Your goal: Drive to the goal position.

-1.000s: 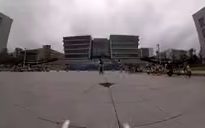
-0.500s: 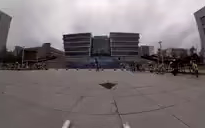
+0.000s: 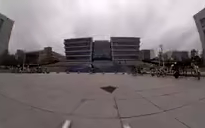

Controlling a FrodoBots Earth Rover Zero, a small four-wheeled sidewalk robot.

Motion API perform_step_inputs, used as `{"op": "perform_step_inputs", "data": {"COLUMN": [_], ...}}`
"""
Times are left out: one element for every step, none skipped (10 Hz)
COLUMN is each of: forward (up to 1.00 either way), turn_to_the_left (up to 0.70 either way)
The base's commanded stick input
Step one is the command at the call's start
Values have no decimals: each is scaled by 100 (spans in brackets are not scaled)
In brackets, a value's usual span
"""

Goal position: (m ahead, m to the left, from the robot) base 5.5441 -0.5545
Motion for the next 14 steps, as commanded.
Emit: {"op": "perform_step_inputs", "data": {"forward": [100,100,100,100,100,100,100,100,100,100,100,100,100,100], "turn_to_the_left": [-26,-9,0,-12,-29,-20,-7,-16,-20,-1,-7,-15,-21,0]}}
